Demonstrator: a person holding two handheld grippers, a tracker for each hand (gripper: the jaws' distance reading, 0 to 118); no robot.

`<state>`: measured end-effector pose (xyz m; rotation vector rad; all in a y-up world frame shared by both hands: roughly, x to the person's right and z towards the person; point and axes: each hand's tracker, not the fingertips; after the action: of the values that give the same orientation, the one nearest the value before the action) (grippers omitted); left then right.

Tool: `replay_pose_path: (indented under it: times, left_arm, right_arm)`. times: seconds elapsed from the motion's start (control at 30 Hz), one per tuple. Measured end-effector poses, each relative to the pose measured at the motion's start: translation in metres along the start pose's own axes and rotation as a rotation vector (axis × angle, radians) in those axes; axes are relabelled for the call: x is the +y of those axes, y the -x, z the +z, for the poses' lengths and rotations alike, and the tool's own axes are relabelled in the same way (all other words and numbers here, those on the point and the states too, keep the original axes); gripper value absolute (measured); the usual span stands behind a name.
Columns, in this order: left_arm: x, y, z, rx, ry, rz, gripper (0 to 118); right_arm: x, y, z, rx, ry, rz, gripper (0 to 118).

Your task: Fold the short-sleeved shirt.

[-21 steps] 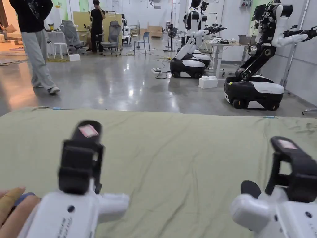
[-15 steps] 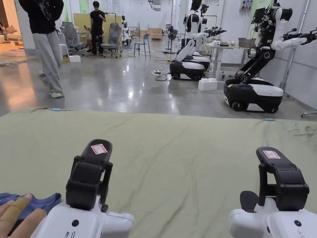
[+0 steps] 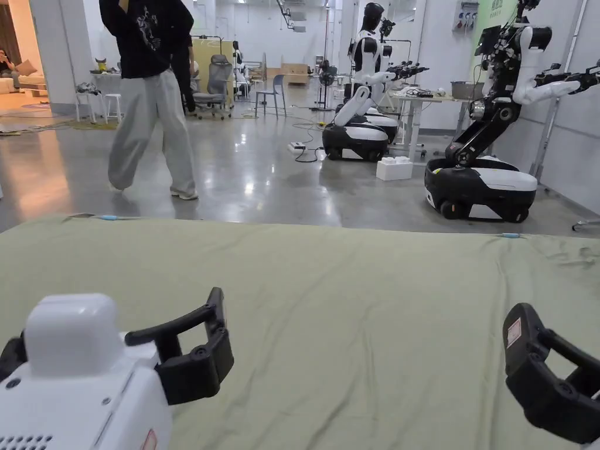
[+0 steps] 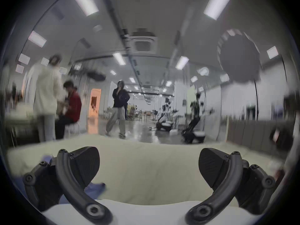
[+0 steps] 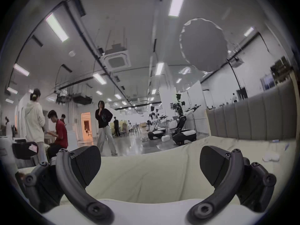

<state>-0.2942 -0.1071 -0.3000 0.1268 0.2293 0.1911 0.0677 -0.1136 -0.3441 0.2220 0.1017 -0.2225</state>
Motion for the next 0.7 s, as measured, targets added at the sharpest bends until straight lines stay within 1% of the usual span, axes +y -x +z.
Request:
replay_pose_path:
  times: [0.03,0.1,0.17,0.2,0.3,0.43,0.6,0.67,0.7]
  left_arm:
    - [-0.004,0.001,0.002,0.011,0.000,0.005,118]
    - [-0.008,-0.004,0.002,-0.006,0.011,-0.026,118]
    - [-0.005,-0.005,0.000,-0.013,0.056,-0.102,118]
    - [-0.002,-0.009,0.000,-0.002,0.052,-0.133,118]
    - [0.001,-0.007,0.004,0.018,-0.029,-0.142,118]
    - [0.006,-0.006,0.004,0.002,-0.020,-0.120,118]
    - [0.007,-0.014,0.001,-0.017,-0.003,-0.188,118]
    - [0.007,-0.018,0.001,-0.031,-0.001,-0.191,118]
    - [0.007,-0.019,0.000,-0.039,0.002,-0.189,118]
  right_arm:
    - [-0.004,0.008,0.004,0.011,0.009,0.035,118]
    - [-0.009,0.013,0.005,0.021,0.033,0.070,118]
    - [-0.011,0.013,0.000,0.063,0.062,0.097,118]
    - [-0.011,0.014,0.000,0.064,0.054,0.103,118]
    - [-0.009,0.015,-0.002,0.054,-0.007,0.094,118]
    - [0.001,0.019,-0.002,0.054,-0.015,0.065,118]
    - [0.003,0.019,-0.004,0.046,0.021,0.092,118]
    - [0.002,0.020,-0.003,0.047,0.029,0.103,118]
    - [-0.002,0.014,-0.005,0.047,0.032,0.110,118]
